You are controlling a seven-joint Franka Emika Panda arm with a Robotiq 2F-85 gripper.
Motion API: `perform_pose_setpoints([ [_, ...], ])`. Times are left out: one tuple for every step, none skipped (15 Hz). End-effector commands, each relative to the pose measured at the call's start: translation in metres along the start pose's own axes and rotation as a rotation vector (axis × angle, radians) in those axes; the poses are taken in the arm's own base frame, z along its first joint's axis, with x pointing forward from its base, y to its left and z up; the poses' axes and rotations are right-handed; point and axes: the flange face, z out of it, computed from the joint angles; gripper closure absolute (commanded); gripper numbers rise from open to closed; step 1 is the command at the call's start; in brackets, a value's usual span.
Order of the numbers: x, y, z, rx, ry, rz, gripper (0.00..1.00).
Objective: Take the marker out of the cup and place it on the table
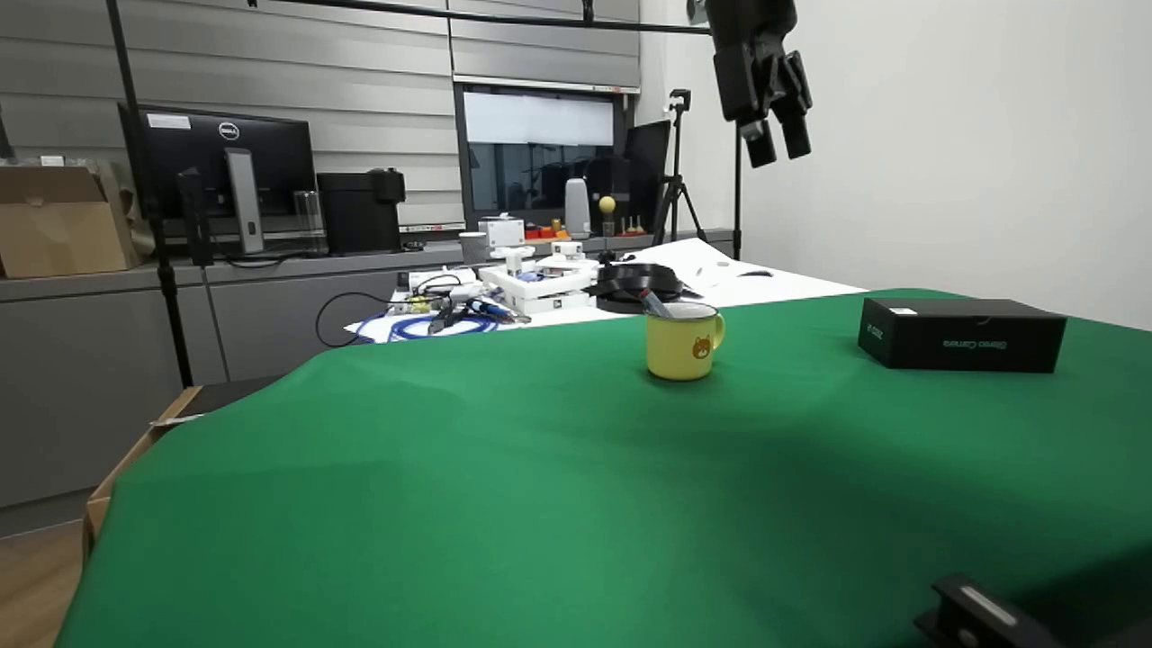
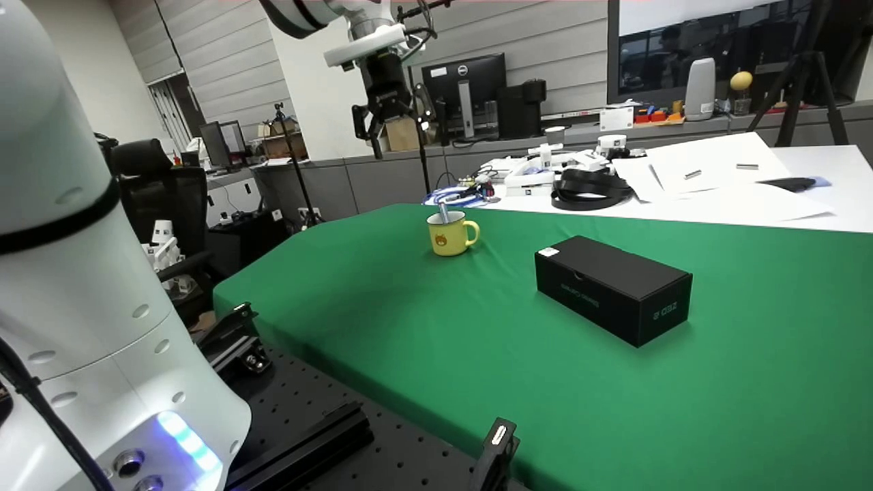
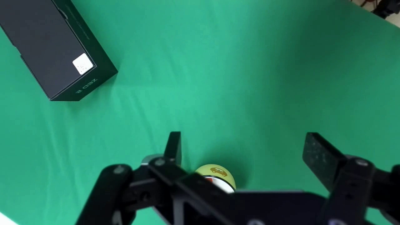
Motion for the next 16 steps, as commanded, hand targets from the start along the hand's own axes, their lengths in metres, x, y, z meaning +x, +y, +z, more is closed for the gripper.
perform_pose_setpoints([
  [0.062, 0.011, 0.024, 0.008, -0.114, -0.051, 0.00],
  [0.074, 0.011, 0.031, 0.019, -0.143, -0.059, 0.00],
  [0.086, 0.009, 0.038, 0.034, -0.168, -0.070, 0.00],
  [0.097, 0.008, 0.045, 0.048, -0.194, -0.070, 0.00],
  [0.070, 0.004, 0.042, 0.039, -0.148, -0.059, 0.00],
  [0.081, 0.003, 0.048, 0.045, -0.169, -0.064, 0.00],
  [0.090, 0.002, 0.053, 0.049, -0.180, -0.068, 0.00],
  [0.094, 0.001, 0.056, 0.051, -0.186, -0.069, 0.00],
  [0.096, 0.002, 0.056, 0.052, -0.188, -0.069, 0.00],
  [0.097, 0.003, 0.055, 0.052, -0.188, -0.069, 0.00],
  [0.097, 0.003, 0.054, 0.052, -0.189, -0.069, 0.00],
  [0.097, 0.004, 0.052, 0.052, -0.189, -0.070, 0.00],
  [0.097, 0.004, 0.052, 0.052, -0.188, -0.070, 0.00],
  [0.097, 0.004, 0.052, 0.052, -0.188, -0.071, 0.00],
  [0.097, 0.004, 0.052, 0.052, -0.188, -0.071, 0.00],
  [0.097, 0.004, 0.052, 0.052, -0.188, -0.071, 0.00],
])
